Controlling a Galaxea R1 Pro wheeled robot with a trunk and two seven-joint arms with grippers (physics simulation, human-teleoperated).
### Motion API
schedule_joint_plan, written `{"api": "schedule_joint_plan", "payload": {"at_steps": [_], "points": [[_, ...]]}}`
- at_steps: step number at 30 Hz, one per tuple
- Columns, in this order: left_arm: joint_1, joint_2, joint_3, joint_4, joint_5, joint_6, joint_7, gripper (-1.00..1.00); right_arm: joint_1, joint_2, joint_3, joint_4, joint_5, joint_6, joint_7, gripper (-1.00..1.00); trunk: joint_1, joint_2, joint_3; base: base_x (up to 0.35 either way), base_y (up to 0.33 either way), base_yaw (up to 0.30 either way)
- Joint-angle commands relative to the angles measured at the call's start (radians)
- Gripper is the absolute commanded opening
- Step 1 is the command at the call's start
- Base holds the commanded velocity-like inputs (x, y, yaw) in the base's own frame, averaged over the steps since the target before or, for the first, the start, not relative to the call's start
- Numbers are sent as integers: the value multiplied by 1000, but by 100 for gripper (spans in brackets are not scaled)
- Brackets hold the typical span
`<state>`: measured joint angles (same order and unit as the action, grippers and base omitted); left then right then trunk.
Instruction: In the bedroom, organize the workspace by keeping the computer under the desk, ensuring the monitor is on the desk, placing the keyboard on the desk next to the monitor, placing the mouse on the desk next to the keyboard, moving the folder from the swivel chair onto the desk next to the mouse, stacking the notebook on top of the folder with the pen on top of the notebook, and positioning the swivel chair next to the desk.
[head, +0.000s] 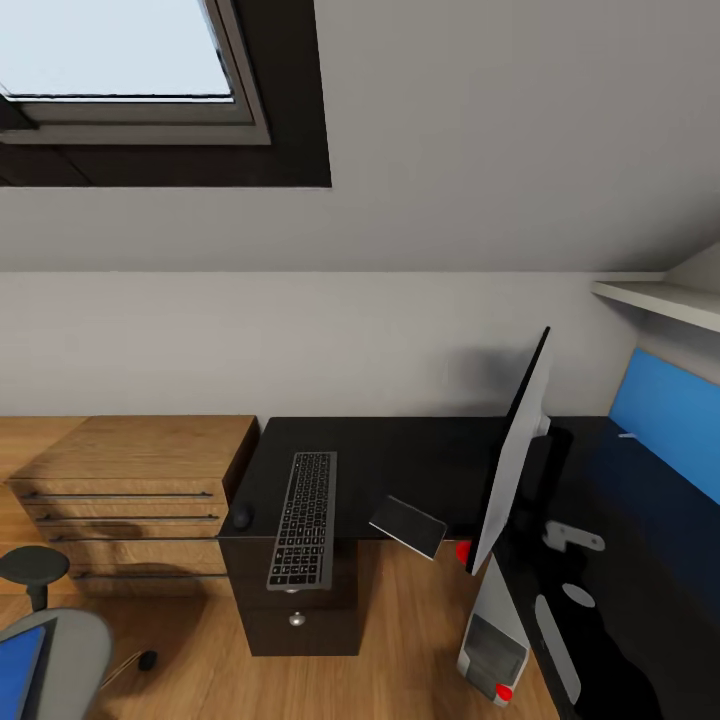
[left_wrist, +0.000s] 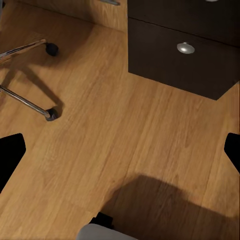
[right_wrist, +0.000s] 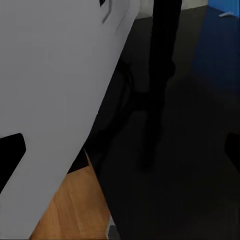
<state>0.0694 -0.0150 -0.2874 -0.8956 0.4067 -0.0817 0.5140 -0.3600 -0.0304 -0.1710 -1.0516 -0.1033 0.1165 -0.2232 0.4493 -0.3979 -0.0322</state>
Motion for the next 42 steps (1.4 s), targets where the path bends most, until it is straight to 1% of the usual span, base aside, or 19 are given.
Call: {"api": "schedule_joint_plan", "payload": {"at_steps": [1, 5, 11, 18, 21, 28, 34, 42], "points": [[0, 0, -3, -1, 11, -7, 4, 100, 5, 1, -4, -8, -10, 9, -5, 100, 1, -2, -2, 0, 0, 0], [0, -2, -3, -1, 11, -8, 4, 100, 10, 2, -9, -26, -9, 32, -6, 100, 1, -2, -2, 0, 0, 0], [0, -1, -15, -1, 11, -37, 2, 100, 13, -32, -22, 3, 11, 8, -13, 100, 1, -2, -2, 0, 0, 0], [0, 0, -19, 0, 11, -75, 1, 100, 13, -71, -25, 42, 15, -17, -14, 100, 1, -2, -2, 0, 0, 0], [0, 0, -19, 0, 11, -77, 1, 100, 13, -85, -24, 58, 16, -31, -15, 100, 1, -2, -2, 0, 0, 0], [0, 0, -19, 0, 11, -78, 1, 100, 13, -86, -20, 59, 19, -69, -15, 100, 1, -2, -2, 0, 0, 0], [0, 0, -19, 0, 11, -78, 1, 100, 13, -86, -19, 59, 19, -71, -15, 100, 1, -2, -2, 1, 0, 0], [0, 0, -19, 1, 11, -78, 1, 100, 12, -86, -20, 62, 19, -71, -15, 100, 1, -2, -2, 227, 0, 0]]}}
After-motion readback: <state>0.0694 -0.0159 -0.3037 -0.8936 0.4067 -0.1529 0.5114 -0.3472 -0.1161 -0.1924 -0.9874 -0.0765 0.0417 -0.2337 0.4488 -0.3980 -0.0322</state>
